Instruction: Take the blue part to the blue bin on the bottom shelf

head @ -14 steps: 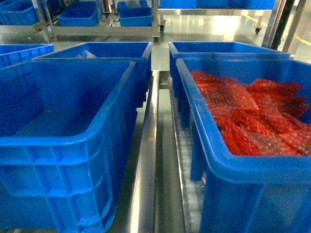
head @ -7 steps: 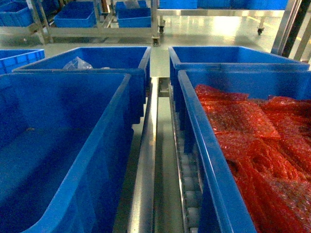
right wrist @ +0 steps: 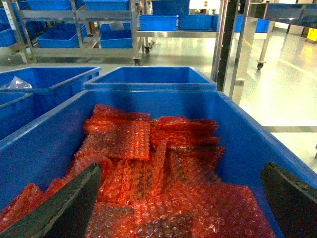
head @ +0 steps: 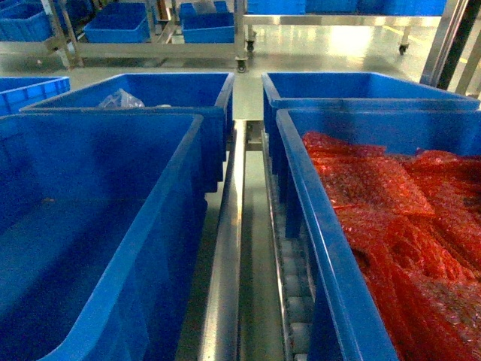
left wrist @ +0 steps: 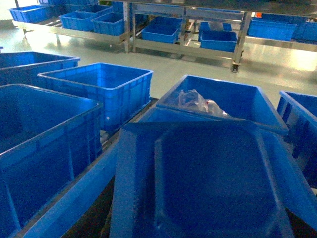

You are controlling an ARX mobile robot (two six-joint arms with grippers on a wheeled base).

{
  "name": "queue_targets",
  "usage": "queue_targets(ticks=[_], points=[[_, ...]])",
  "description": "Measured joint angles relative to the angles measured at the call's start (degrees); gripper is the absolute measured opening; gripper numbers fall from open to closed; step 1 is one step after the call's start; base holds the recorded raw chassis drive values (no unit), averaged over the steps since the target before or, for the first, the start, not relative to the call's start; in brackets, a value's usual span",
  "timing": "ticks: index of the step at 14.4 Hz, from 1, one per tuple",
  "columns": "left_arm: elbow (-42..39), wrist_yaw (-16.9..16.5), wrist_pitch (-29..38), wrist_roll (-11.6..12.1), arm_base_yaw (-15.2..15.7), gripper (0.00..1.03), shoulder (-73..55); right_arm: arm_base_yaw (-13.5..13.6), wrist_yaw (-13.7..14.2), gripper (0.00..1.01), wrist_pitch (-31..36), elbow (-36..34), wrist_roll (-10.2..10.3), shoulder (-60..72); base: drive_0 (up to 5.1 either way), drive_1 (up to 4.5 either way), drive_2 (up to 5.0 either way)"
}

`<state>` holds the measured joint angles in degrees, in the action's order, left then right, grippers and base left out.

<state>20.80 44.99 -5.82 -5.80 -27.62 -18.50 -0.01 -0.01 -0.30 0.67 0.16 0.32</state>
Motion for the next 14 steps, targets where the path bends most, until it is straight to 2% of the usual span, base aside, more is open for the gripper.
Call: queue_targets(ticks=[14], points=[[0.0, 0.0, 0.0, 0.0, 0.0, 0.43, 0.0, 0.0, 0.0, 0.98, 0.0, 0.0, 0.0, 0.0, 0.0, 0.0, 0.0]])
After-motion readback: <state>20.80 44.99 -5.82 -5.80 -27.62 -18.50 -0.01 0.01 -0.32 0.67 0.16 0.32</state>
